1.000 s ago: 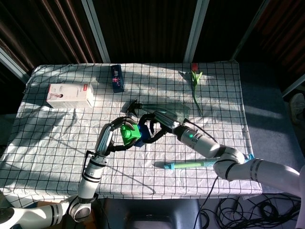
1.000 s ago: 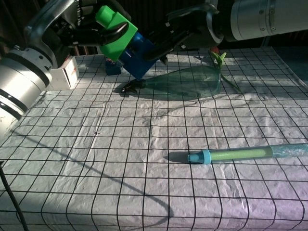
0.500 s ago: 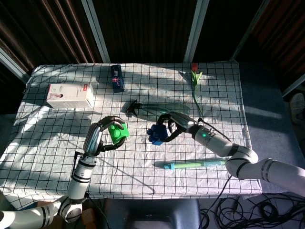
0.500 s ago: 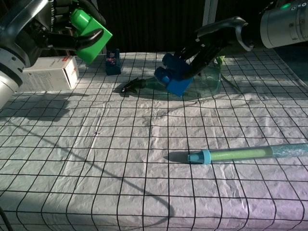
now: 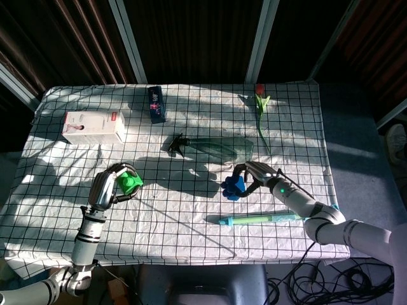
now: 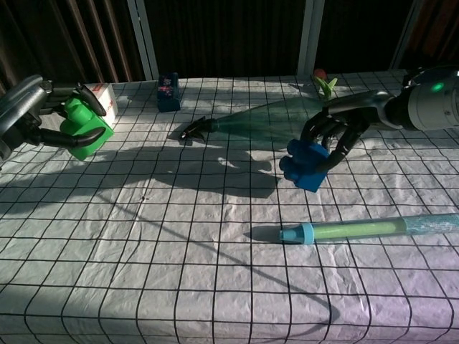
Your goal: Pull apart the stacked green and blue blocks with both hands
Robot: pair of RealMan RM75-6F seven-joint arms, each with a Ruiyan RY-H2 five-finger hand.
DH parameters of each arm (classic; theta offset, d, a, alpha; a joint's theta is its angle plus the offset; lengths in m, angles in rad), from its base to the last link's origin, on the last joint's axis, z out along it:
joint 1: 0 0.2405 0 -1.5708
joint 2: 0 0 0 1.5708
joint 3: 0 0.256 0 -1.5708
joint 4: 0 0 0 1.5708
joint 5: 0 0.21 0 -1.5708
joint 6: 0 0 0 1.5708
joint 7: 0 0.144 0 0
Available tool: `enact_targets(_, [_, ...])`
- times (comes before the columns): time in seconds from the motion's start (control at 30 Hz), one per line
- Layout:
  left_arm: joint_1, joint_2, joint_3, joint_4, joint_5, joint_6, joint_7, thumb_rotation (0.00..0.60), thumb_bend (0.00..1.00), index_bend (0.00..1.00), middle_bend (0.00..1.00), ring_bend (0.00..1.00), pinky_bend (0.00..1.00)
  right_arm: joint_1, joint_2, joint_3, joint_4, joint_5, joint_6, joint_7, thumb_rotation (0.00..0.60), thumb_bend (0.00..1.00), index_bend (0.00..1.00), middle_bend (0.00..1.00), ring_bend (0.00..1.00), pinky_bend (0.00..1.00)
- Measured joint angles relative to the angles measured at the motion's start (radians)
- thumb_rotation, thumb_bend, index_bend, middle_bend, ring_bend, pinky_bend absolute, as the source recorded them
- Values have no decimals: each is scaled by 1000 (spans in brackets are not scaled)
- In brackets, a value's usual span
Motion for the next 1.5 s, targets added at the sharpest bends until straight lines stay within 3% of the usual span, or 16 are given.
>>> enact_targets(0.07, [3, -12, 10, 52, -12, -31, -8, 600, 570, 664, 717, 442, 269, -2, -5, -7, 13, 1, 0, -35, 600, 327, 495, 501, 256, 99])
enact_targets(0.2, [9, -32, 38, 171, -35, -127, -38, 600, 493, 509, 491, 249, 162, -3, 4, -23, 14, 13, -15, -107, 600, 327, 298, 349, 144, 37])
enact_targets(0.37, [13, -19, 64, 193, -49, -224, -94, 600, 404, 242, 189, 17, 31, -6, 37, -27, -10, 51, -39, -148, 600, 288, 32, 148, 24, 0])
enact_targets(0.5, [17, 4, 77, 182, -46, -240, -93, 600, 327, 49, 11, 0, 0, -12, 71, -21, -41, 54, -38, -164, 600, 222, 0, 34, 0, 0])
enact_targets(0.77, [43, 61, 79, 80, -26, -184, -59, 600, 290, 0, 0, 0, 0, -53, 176, 0, -161, 29, 48, -191, 600, 186, 0, 0, 0, 0])
enact_targets(0.93, [82, 153, 87, -36, 13, -83, -6, 600, 303, 0, 0, 0, 0, -114, 280, -2, -259, -15, 156, -216, 600, 184, 0, 0, 0, 0])
enact_targets(1.17, [177, 399, 125, -288, 0, -8, 246, 600, 327, 0, 0, 0, 0, -309, 412, -58, -370, -54, 456, -390, 600, 184, 0, 0, 0, 0])
enact_targets(1.3, [306, 537, 159, -433, -40, 108, 402, 600, 351, 0, 0, 0, 0, -464, 422, -101, -397, -38, 674, -550, 600, 184, 0, 0, 0, 0])
enact_targets(1.5, [447, 508, 175, -383, -71, 271, 422, 600, 350, 0, 0, 0, 0, -708, 337, -144, -369, -16, 984, -686, 600, 184, 0, 0, 0, 0])
